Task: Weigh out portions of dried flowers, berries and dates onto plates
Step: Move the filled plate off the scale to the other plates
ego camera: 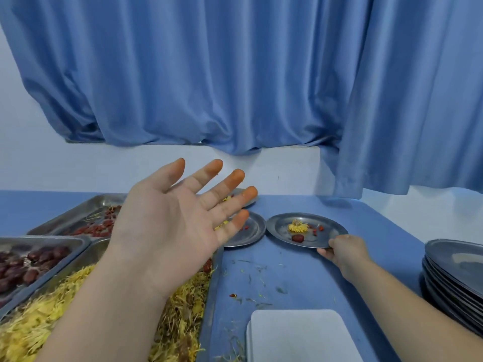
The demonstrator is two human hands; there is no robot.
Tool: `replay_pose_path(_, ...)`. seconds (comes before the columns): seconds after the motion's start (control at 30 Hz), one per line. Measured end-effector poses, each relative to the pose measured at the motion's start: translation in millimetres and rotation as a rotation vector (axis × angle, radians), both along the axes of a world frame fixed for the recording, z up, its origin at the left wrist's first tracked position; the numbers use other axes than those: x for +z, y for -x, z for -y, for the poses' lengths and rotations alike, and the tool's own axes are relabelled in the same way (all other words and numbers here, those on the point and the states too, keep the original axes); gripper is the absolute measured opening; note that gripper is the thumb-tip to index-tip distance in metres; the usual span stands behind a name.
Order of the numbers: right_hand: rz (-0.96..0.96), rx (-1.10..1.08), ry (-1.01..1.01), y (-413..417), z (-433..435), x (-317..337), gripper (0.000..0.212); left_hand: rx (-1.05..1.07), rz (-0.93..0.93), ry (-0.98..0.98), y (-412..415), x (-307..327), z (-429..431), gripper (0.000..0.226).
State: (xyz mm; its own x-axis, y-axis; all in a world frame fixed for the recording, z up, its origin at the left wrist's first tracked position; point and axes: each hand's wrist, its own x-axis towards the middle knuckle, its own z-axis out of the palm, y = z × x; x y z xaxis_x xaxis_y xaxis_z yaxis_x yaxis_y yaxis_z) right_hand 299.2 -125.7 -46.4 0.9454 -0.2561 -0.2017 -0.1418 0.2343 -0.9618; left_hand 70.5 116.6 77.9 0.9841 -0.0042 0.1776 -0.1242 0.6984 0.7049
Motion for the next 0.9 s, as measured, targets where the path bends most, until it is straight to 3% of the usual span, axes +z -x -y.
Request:
replay_pose_path(0.07,0.004,0.045,0.058,-15,-4,0,0.014,-0.012,0.016,0.014,0,-1,-3,0.037)
replay_pose_path(0.17,0.008,0.069,0.086,-37,-14,3,0.027,-0.017,0.008,0.050,-3,-3,-7,0.042)
replay_pose_path(0.3,-0.030,0.050,0.091,-72,-38,7,0.023,0.017,-0.004,0.085,-8,-2,-13,0.048)
replay_pose_path(0.73,-0.030,0.153,0.099,-136,-91,17,0.053,0.080,-0.021,0.120,-13,-9,-14,0.042)
replay_pose_path(0.9,0.058,0.182,0.042,-142,-92,21,0.042,0.094,0.000,0.121,-13,-10,-13,0.042)
